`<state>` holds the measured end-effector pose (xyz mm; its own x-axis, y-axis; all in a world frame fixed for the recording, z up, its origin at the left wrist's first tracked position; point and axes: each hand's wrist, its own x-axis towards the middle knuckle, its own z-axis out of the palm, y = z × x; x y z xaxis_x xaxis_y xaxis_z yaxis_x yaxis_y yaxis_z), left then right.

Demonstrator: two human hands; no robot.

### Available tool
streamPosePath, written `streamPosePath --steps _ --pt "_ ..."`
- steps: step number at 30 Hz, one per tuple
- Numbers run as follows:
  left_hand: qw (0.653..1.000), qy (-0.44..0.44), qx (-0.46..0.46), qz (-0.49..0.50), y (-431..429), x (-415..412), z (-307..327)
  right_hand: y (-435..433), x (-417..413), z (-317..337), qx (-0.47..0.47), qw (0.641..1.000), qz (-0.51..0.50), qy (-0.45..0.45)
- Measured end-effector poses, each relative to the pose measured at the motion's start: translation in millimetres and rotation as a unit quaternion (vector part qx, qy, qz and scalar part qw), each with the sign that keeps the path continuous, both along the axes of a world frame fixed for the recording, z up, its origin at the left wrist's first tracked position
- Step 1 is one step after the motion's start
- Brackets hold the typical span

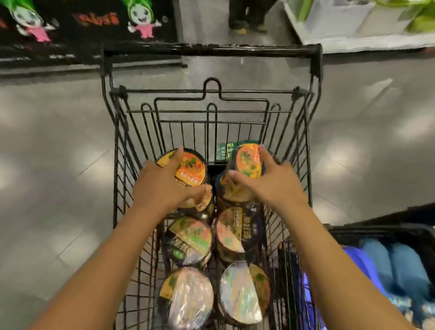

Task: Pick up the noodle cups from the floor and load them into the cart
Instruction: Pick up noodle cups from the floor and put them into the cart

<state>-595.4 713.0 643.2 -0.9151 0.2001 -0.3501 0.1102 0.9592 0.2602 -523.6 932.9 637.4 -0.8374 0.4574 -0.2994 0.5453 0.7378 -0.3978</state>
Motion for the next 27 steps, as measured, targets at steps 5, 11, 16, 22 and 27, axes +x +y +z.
streamPosePath --steps 5,11,16,22,27 --pt "1.000 -0.011 -0.021 0.008 15.9 -19.0 -26.8 9.3 -34.7 -25.8 0.049 0.997 0.038 -0.048" --pt "0.998 -0.041 -0.053 0.019 13.4 -9.4 -54.4 1.8 -30.4 -51.4 0.020 0.996 0.039 -0.084" --pt "0.999 -0.015 -0.042 0.021 9.5 -10.8 -56.6 0.5 -32.4 -47.8 0.019 0.996 0.048 -0.078" --pt "0.999 -0.026 -0.030 0.010 10.0 -9.5 -55.7 4.3 -27.5 -46.0 0.040 0.996 0.052 -0.068" --pt "1.000 0.009 -0.004 0.015 5.6 5.0 -44.8 -11.7 1.8 -34.1 0.047 0.999 0.008 -0.016"
